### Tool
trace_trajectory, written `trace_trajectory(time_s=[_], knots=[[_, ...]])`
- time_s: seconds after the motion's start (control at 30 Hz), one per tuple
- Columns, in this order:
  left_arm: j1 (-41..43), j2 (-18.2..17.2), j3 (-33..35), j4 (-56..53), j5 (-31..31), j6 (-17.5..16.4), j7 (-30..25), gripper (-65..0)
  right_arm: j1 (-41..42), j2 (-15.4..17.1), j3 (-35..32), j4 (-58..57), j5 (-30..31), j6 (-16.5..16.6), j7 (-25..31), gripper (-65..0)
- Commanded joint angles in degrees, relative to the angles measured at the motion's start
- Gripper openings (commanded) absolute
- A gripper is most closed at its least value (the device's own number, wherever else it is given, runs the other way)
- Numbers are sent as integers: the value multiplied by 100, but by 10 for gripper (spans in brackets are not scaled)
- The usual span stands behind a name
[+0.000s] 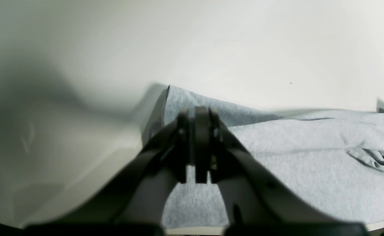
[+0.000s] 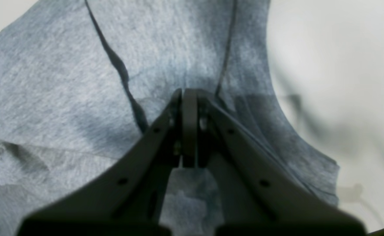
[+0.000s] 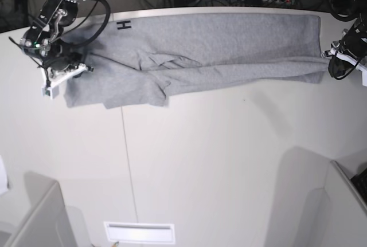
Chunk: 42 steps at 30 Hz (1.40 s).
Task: Fold the T-shirt properly
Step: 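Hold both ends of the folded strip and pull them apart, then drag the held grey strip toward the robot with both grippers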
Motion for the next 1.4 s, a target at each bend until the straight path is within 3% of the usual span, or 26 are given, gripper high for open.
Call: trace_trajectory(time_s=[0.0,0.07,0.1,0.4,0.47,0.67,0.9,1.37], knots=[[2,-97,-60,66,-54,-20,-105,-650,112,52,26,125,56,-21,85,-539],[2,-97,-60,66,-54,-20,-105,-650,148,52,26,55,56,-21,102,-422],[2,-97,-60,66,-54,-20,-105,-650,165,52,8,46,56,-21,102,-393],[2,-97,-60,66,-54,-20,-105,-650,244,44,-36,-209,56,-3,102,-389],[2,-97,-60,66,-54,-20,-105,-650,236,17,-36,-156,74,14,76,-423],[-7,-97,-60,66,-54,-20,-105,-650,236,35,-185,73,74,23,58,-650],[-7,-97,-60,66,-54,-20,-105,-650,244,8,-229,108,65,-21,50,-650],[388,-115,-95,119,-54,-20,-105,-650,332,175,-194,1005,48,-21,-847,-650]])
